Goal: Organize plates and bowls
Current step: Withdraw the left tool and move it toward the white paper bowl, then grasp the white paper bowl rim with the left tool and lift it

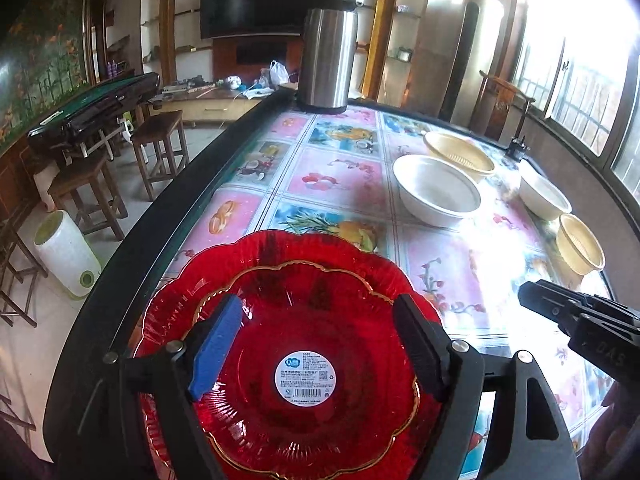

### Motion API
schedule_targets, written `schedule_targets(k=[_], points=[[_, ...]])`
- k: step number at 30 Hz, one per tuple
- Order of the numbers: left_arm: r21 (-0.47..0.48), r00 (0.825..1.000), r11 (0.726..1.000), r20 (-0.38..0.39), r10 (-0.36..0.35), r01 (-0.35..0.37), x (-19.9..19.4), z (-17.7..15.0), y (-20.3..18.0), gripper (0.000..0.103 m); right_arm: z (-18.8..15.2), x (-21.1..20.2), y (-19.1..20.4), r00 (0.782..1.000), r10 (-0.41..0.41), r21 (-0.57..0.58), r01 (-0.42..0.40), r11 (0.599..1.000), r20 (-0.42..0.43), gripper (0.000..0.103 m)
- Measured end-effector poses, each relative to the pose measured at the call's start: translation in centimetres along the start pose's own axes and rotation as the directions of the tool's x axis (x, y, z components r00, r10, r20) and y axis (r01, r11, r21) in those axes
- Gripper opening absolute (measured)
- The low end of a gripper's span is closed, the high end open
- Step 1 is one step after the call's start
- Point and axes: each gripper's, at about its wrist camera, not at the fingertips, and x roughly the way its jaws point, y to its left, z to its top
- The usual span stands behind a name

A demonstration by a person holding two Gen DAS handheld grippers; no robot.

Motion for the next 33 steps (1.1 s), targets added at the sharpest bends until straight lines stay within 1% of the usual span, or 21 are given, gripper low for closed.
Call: schedule_targets(k=[4,8,12,18,22,26,27,28,30,33], points=[[-0.016,1.0,1.0,0.001,0.006,-0.006,0.0,0.5,0.2,0.078,0.1,0.0,-0.3,1.0,0.004,0.009,-0.005,1.0,0.002,0.025],[-0.021,1.0,1.0,-0.02,0.01,-0.01,0.3,1.0,0.0,0.078,0.2,0.1,-0.5,1.0,0.014,0.018,-0.014,1.0,0.005,0.025],[-0.013,0.999,1.0,-0.033,0.001,-0.002,0.4,1.4,-0.8,0.078,0.3,0.5,-0.7,1.0,0.016,0.02,-0.016,1.0,0.002,0.025],[0.01,0.999,1.0,-0.05,-0.005,0.005,0.8,2.6,-2.5,0.078,1.1,1.2,-2.0,1.0,0.0,0.038,0.0,0.999,-0.006,0.025],[0.013,0.996,1.0,-0.086,-0.009,0.01,1.8,4.0,-3.6,0.078,2.3,1.7,-3.0,1.0,-0.008,0.052,0.008,0.999,-0.003,0.025],[0.051,0.996,0.999,-0.08,0.025,-0.021,2.4,6.0,-4.7,0.078,4.2,2.5,-4.2,1.0,-0.004,0.078,0.004,0.997,0.003,0.025],[0.057,0.995,0.998,-0.09,0.032,-0.027,2.7,6.5,-4.9,0.078,4.9,2.7,-4.6,1.0,-0.006,0.083,0.006,0.997,0.006,0.025],[0.055,0.994,0.998,-0.104,0.032,-0.026,3.1,7.1,-5.1,0.078,5.4,2.9,-4.8,1.0,-0.007,0.088,0.006,0.996,0.012,0.025],[0.037,0.993,0.999,-0.12,0.008,-0.004,3.7,8.2,-5.4,0.078,6.6,3.6,-5.3,1.0,-0.009,0.097,0.008,0.995,0.008,0.025],[0.068,0.993,0.996,-0.101,0.056,-0.049,5.1,9.7,-6.4,0.078,8.1,5.1,-6.0,1.0,0.002,0.124,-0.001,0.992,-0.005,0.025]])
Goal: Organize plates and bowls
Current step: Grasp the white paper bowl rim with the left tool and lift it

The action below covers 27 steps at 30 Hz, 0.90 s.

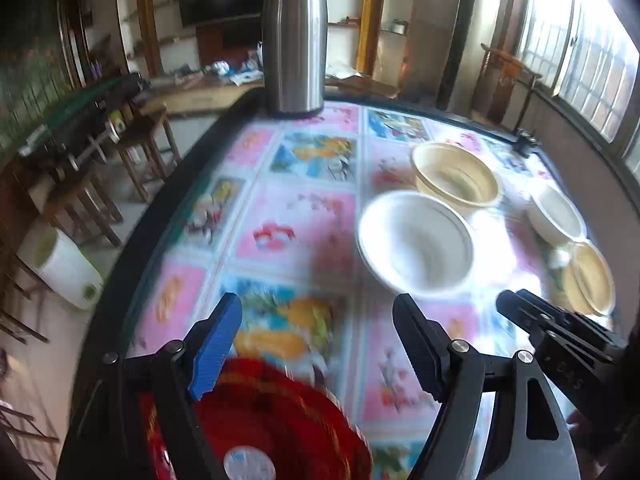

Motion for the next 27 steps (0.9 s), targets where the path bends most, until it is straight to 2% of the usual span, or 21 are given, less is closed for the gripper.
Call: schedule_targets(k=[4,10,14,20,21,22,23,24,25,27], points=[[0.027,0.999,0.999,-0.045,-0.019,0.02,2.9,1.6,-1.2,0.078,1.5,2.4,-1.1,0.999,0.005,0.047,-0.003,0.999,-0.037,0.025],[-0.035,0.991,0.999,-0.128,-0.033,0.029,7.4,3.0,-1.1,0.078,2.7,5.5,-2.4,0.996,0.038,0.112,-0.03,0.993,-0.077,0.025],[-0.056,0.983,0.996,-0.167,-0.081,0.072,9.3,3.4,-1.3,0.078,3.2,6.8,-3.0,0.994,0.079,0.147,-0.067,0.987,-0.074,0.025],[-0.061,0.974,0.995,-0.206,-0.092,0.081,11.1,3.6,-1.9,0.076,3.7,8.0,-2.7,0.994,0.076,0.116,-0.067,0.991,-0.076,0.025],[-0.057,0.972,0.996,-0.219,-0.083,0.072,11.5,3.5,-2.2,0.063,3.7,8.1,-2.8,0.994,0.079,0.113,-0.071,0.991,-0.074,0.025],[-0.051,0.97,0.996,-0.231,-0.081,0.071,11.8,3.4,-2.4,0.049,3.9,8.4,-2.8,0.993,0.084,0.109,-0.076,0.991,-0.079,0.02],[-0.042,0.961,0.995,-0.26,-0.096,0.088,12.3,3.2,-2.7,0.025,3.8,8.5,-2.7,0.993,0.087,0.103,-0.079,0.992,-0.085,0.016],[-0.044,0.954,0.994,-0.279,-0.113,0.105,12.6,3.1,-2.9,0.015,3.7,8.5,-2.6,0.991,0.101,0.098,-0.093,0.991,-0.084,0.014],[-0.043,0.949,0.993,-0.29,-0.122,0.114,12.7,2.8,-3.2,0.016,3.7,8.4,-2.6,0.992,0.099,0.092,-0.091,0.992,-0.081,0.015],[-0.027,0.955,0.994,-0.276,-0.109,0.105,12.2,2.5,-3.5,0.016,3.5,8.0,-2.2,0.994,0.074,0.068,-0.069,0.995,-0.077,0.014]])
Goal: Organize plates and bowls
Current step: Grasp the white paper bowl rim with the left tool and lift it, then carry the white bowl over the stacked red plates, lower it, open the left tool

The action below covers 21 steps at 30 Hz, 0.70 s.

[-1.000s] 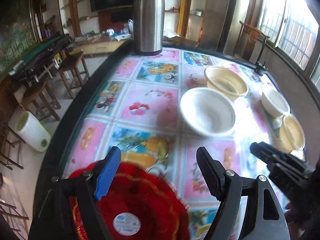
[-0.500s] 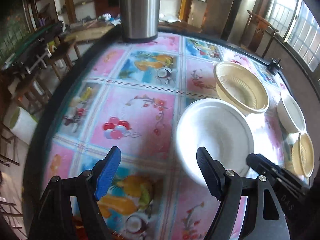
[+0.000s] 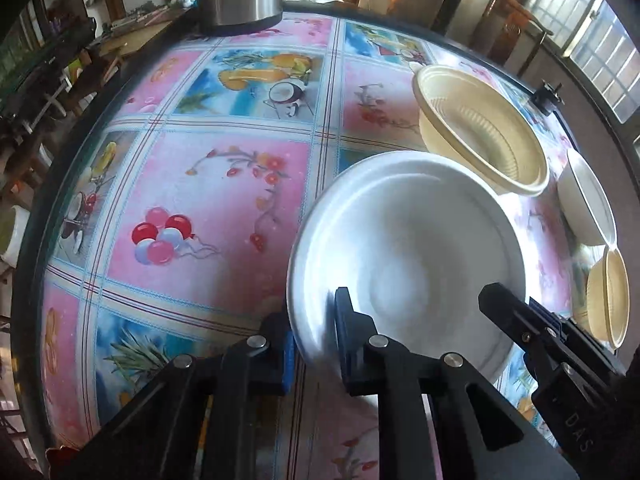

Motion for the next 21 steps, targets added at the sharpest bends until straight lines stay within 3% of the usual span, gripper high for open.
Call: schedule_targets(k=[12,21], points=[[-0.045,0.998,0.999,0.066,0.006,-0.003,-7.4,-4.6,2.9,0.015,-3.5,-5.8,4.2,0.995,0.102,-0.07,-0.101,0.992,0.017,0.015],[-0.067,0.992,0.997,0.113,0.049,-0.041,-10.5,-8.3,4.7,0.015,-7.4,-7.7,7.4,0.993,0.121,-0.124,-0.119,0.985,0.009,0.015]])
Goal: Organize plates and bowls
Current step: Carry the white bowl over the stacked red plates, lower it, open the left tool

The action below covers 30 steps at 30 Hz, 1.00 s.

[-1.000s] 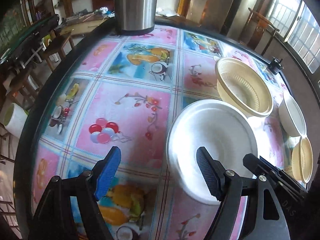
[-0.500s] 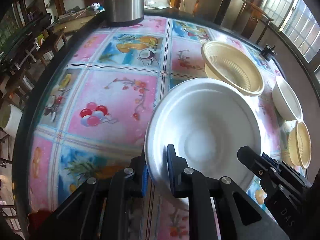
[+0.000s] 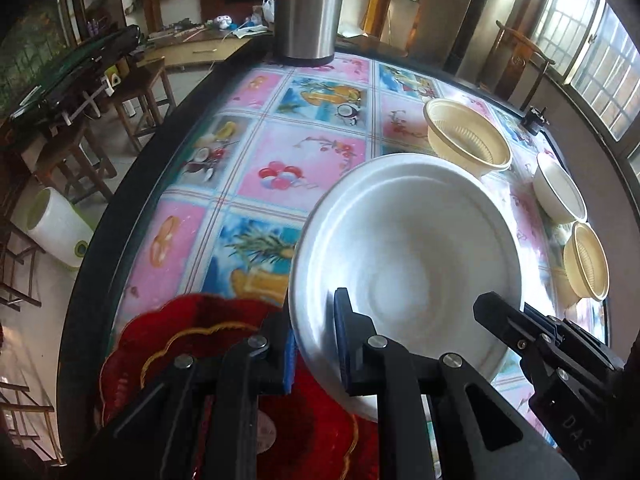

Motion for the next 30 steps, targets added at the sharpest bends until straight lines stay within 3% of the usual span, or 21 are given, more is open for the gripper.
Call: schedule_targets(k=[13,30], points=[[-0.03,0.998,0.999,0.057,0.024,-0.022,-2.6,-3.9,2.7,0.015,-3.2,-1.1,3.4,1.0,0.0,-0.066,-0.001,0.998,-0.018,0.015],[-0.093,0.999,0.995,0.04,0.026,-0.022,-3.4,-6.9,6.5,0.015,-5.6,-0.1,6.9,0.997,0.022,-0.141,-0.032,0.989,-0.073,0.015]])
